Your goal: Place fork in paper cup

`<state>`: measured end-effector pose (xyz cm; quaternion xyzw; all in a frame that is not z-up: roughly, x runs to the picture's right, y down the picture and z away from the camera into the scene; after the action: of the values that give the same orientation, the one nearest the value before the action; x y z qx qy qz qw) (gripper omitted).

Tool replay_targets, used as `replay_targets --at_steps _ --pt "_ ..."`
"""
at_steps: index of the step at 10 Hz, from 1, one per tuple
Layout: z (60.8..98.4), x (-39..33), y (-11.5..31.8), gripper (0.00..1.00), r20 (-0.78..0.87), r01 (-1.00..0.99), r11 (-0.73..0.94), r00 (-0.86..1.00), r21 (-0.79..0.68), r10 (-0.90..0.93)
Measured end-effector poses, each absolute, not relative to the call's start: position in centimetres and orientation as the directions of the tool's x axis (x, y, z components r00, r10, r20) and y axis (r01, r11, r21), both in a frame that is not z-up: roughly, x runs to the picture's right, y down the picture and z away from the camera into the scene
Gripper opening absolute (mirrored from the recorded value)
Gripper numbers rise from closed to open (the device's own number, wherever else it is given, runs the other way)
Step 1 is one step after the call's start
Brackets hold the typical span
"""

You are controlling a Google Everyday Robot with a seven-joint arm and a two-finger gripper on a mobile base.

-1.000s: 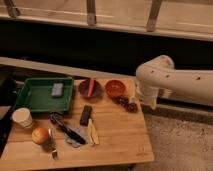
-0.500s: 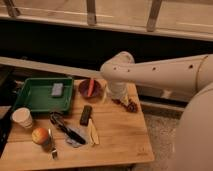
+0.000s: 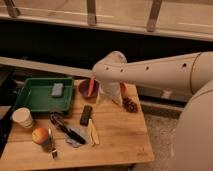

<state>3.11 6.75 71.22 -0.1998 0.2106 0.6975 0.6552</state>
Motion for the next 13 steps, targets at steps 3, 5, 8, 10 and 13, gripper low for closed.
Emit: replay_targets --at_steps 3,5,8,10,13 --pt "70.0 1.6 6.3 0.71 -0.52 -0.999 -0.016 0.007 -0.04 0.854" --pt "68.8 -1.7 5.9 0.71 -0.494 -0.991 0.022 0.084 -0.13 0.865" --pt "66.5 -8.6 6.9 0.71 -0.447 -0.945 0.098 0.237 -0.311 0.863" --pt "65.3 -11.9 8.0 0.71 -0.418 -0.902 0.136 0.319 -0.41 0.851" --pt "64.2 -17.3 9.0 0.71 -0.372 -0.828 0.192 0.428 -0.527 0.823"
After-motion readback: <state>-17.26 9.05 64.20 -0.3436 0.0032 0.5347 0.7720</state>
